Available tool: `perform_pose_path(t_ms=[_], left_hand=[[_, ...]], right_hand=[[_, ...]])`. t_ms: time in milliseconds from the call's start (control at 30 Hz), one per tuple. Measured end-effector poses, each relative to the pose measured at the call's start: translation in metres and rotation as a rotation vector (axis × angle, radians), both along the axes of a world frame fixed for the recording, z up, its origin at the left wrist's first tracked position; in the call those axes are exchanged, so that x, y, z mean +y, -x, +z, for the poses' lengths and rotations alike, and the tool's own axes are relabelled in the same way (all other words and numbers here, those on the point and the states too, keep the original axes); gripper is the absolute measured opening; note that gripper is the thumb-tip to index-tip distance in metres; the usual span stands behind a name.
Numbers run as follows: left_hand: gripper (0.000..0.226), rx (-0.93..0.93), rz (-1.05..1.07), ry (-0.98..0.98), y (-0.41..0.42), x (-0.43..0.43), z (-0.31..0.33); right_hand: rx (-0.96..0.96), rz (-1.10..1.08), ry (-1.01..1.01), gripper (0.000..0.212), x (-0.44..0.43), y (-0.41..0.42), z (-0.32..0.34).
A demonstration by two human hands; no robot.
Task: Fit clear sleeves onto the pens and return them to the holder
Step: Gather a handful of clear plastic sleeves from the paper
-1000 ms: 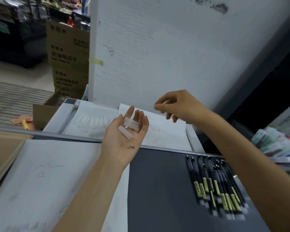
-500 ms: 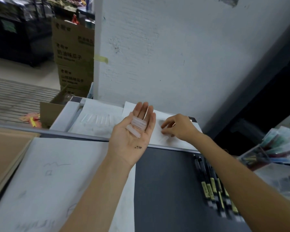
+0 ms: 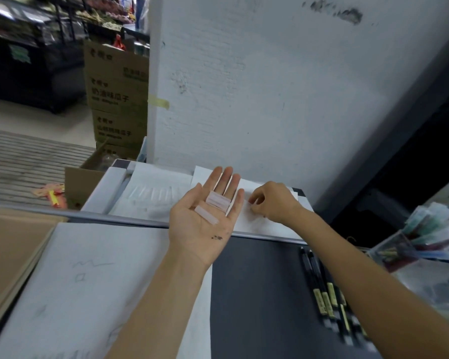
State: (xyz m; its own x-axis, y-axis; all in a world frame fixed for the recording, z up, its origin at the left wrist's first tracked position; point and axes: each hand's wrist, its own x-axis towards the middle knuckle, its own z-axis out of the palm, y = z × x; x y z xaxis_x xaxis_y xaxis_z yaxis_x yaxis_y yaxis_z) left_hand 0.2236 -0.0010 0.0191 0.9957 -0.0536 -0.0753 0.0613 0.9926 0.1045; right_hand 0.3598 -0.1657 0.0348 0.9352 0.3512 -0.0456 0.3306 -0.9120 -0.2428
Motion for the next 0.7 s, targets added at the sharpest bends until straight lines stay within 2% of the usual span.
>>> perform_pose_path(t_ms=[100,233,300,400,533,600,700], left_hand=[[0.048,-0.007,-0.001,0.003,0.000,-0.001,0.000],[0.048,0.003,0.008,0.002,0.001,0.000,0.000],[0.049,0.010,0.018,-0.009,0.000,0.000,-0.001],[0.051,0.029,0.019,-0.016,-0.001,-0.001,0.000],[0.049,0.048,0.024,-0.010,-0.001,-0.002,0.001],[0.048,0.045,0.015,0.008,0.000,-0.002,0.003],[0.048,0.015,-0.009,0.008,0.002,0.000,0.004]], right_hand=[[-0.050,0.044,0.085,0.021,0.001,0.001,-0.002],[-0.087,0.000,0.066,0.023,-0.003,0.003,0.001],[-0.122,-0.073,-0.004,0.023,-0.008,0.004,0.012],[-0.254,-0.121,-0.220,0.020,-0.011,0.014,0.042],[-0.388,0.127,-0.257,0.019,0.010,0.049,0.085],[-0.332,0.284,-0.187,0.018,0.027,0.069,0.092],[-0.231,0.404,-0.051,0.019,0.046,0.087,0.086]])
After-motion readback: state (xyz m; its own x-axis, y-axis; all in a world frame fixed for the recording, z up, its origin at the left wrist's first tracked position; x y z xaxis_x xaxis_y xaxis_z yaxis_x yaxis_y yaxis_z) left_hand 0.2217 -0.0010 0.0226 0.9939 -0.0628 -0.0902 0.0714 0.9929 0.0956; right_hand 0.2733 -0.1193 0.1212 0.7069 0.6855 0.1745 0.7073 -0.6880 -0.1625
